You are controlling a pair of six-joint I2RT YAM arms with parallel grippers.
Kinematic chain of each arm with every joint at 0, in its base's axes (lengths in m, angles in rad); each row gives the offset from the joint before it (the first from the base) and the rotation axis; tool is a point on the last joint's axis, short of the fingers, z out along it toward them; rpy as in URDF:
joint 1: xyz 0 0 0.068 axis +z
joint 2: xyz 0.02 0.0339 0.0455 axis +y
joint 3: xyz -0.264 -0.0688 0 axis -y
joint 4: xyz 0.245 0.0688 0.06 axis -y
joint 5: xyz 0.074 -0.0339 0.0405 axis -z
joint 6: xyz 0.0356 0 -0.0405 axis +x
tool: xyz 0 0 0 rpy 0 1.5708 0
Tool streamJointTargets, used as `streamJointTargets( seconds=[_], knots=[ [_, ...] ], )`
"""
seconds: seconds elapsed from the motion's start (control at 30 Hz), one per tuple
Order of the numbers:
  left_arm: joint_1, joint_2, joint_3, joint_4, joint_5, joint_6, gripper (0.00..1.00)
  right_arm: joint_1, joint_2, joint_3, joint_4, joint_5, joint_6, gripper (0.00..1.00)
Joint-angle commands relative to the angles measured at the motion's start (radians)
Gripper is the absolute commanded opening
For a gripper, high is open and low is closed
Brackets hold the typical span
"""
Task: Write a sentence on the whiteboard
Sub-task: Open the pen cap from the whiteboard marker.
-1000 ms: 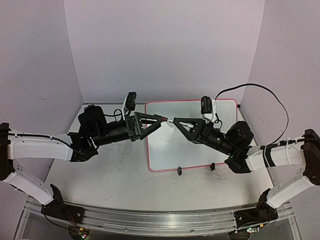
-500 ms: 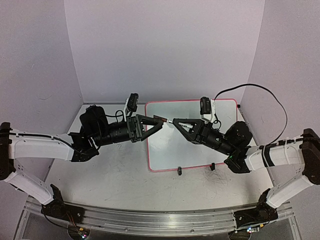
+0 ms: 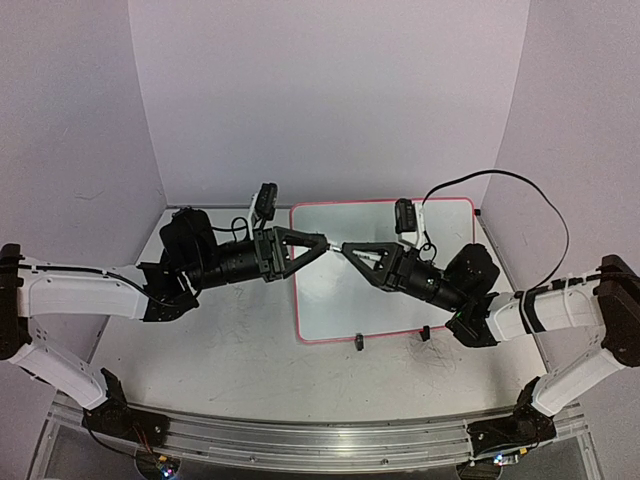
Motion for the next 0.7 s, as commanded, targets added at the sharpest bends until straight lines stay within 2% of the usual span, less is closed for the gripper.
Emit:
streamJointTargets(
  seconds=[0.0, 0.17, 0.43, 0.67],
  knots=[
    [0.005, 0.001, 0.042, 0.034, 0.000, 0.014, 0.30, 0.002, -0.008, 0.024, 0.008, -0.014, -0.029, 0.00],
    [0.005, 0.006, 0.043, 0.033, -0.006, 0.014, 0.23, 0.002, -0.010, 0.026, -0.009, -0.014, -0.037, 0.00],
    [0.006, -0.011, 0.018, 0.028, -0.050, 0.024, 0.01, 0.001, -0.052, 0.007, -0.041, 0.010, -0.068, 0.00],
    [0.033, -0.079, -0.041, 0.023, -0.104, 0.023, 0.00, -0.032, -0.134, -0.065, -0.040, 0.037, -0.077, 0.00]
  ],
)
